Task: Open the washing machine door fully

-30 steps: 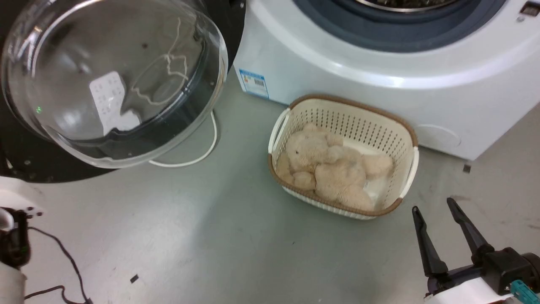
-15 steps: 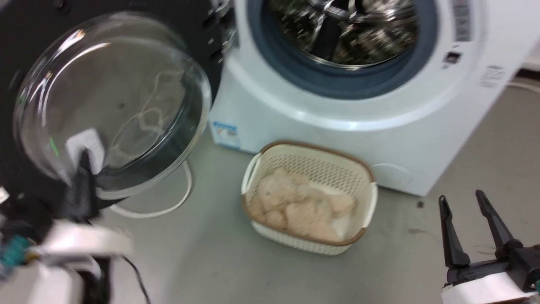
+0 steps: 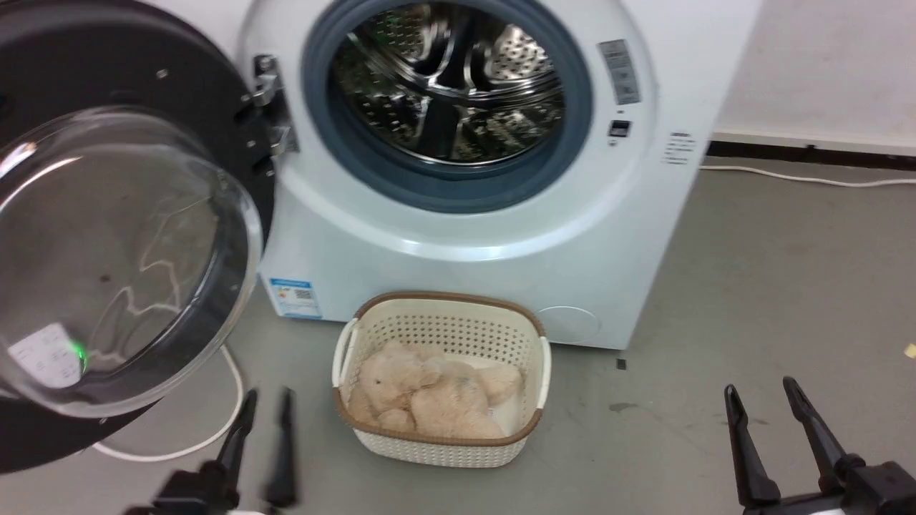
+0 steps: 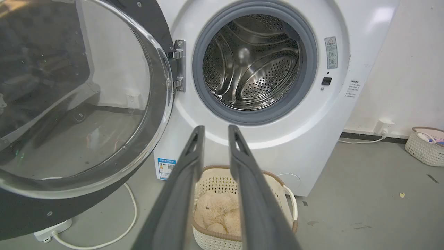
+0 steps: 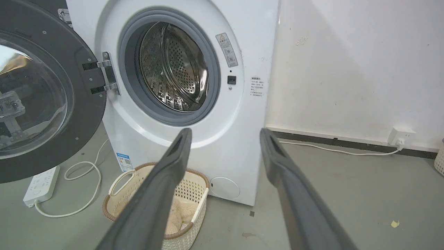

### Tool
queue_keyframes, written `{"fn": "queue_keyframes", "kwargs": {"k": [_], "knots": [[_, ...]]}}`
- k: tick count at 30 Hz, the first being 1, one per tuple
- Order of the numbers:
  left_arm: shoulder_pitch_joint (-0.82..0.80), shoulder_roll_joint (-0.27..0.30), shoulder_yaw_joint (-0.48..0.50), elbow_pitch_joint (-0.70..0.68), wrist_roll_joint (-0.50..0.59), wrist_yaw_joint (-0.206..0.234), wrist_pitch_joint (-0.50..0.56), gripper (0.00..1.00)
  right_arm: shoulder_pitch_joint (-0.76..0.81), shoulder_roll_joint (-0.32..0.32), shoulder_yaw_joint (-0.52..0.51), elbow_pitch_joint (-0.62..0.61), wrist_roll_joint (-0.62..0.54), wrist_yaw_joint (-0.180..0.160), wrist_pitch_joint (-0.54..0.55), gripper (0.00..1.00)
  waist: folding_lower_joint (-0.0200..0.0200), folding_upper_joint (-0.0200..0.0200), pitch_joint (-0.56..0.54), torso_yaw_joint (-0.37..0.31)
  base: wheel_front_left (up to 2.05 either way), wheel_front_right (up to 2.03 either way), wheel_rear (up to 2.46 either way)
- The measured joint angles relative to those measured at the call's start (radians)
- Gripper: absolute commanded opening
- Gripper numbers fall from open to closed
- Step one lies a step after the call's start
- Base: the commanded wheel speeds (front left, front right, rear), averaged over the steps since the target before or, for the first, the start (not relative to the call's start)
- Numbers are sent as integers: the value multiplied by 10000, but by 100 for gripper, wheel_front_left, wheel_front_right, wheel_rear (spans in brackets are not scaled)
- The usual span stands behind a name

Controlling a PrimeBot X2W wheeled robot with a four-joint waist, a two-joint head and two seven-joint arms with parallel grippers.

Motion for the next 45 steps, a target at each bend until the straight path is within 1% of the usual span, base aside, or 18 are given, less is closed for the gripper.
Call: {"fn": "queue_keyframes", "kwargs": {"k": [4,10,21,24,30,32,33,45], "knots": [[78,-157,-244,353,399,167,0,100,88,-2,102,123,2,0,0,100,0,0,-40,-236,0,0,0],[81,-226,-345,403,897,328,0,100,88,0,119,238,71,0,0,100,1,0,-32,-302,0,0,0],[89,-380,-387,424,1227,295,0,100,81,0,90,370,75,0,0,100,1,0,-40,-256,0,0,0],[89,-389,-374,430,1241,211,0,100,81,0,117,380,102,0,0,100,1,0,-33,-257,0,0,0],[89,-449,-313,433,1296,192,0,100,79,0,150,403,148,0,0,100,1,0,-5,-257,0,0,0],[89,-485,-278,439,1266,100,0,100,79,0,153,403,148,0,0,100,1,0,10,-254,0,0,0],[87,-485,-282,437,1271,94,6,0,79,-2,151,403,146,0,4,0,1,0,13,-254,0,0,0],[79,-493,-207,426,1306,61,171,0,75,-2,167,403,138,0,167,0,1,0,17,-282,0,0,0]]}}
